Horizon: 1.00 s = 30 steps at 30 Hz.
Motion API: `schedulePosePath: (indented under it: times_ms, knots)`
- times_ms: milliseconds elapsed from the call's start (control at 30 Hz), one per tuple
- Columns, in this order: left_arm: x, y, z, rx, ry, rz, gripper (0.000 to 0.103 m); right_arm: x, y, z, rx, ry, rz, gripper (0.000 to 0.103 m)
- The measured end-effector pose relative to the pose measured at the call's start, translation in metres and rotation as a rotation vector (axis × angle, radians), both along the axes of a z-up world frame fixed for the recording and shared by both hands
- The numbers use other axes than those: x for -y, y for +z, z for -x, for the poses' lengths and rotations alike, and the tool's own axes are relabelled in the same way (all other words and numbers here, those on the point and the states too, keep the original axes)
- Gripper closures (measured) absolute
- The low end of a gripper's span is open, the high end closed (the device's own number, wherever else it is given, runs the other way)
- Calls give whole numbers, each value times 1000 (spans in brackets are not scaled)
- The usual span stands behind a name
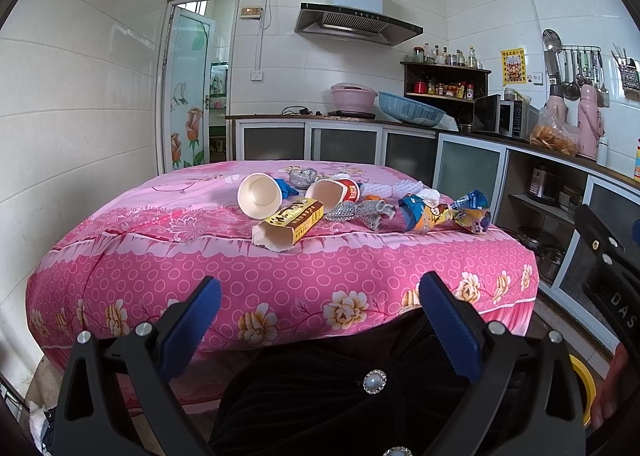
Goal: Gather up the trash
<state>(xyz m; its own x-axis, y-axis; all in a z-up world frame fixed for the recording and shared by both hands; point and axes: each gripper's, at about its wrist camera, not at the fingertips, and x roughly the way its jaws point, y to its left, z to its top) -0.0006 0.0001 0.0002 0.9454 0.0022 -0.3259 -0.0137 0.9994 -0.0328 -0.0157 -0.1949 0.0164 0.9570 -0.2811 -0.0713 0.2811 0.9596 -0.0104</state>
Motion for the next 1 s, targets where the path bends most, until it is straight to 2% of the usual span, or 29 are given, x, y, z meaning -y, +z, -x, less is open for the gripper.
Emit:
schedulePosePath:
  times_ms: [300,567,667,767,800,867,1000]
  knots:
    - [1,-1,1,-7,-2,7,8,2,1,-3,-14,-11,-2,8]
    - [2,-12,-15,-70,-57,15,8,20,-2,-21,-104,-33,-76,8]
    - [0,-16,-25,-106,-59,30,8,42,-4,-36,-160,-44,-171,8]
    - [-6,-22,-39,-172,-90,77,8,58,-10,-60,-260,-19,-217,8]
    - [-8,-25,-48,-211,-88,82,8,65,-14,-70,-308,4,-243,8]
    - [-14,-29,-61,-238,-71,92,8,77,-22,-90,-386,55,-299,8]
    - [-37,-28,-84,-257,-122,189,8,89,-27,-126,-466,154,-312,8]
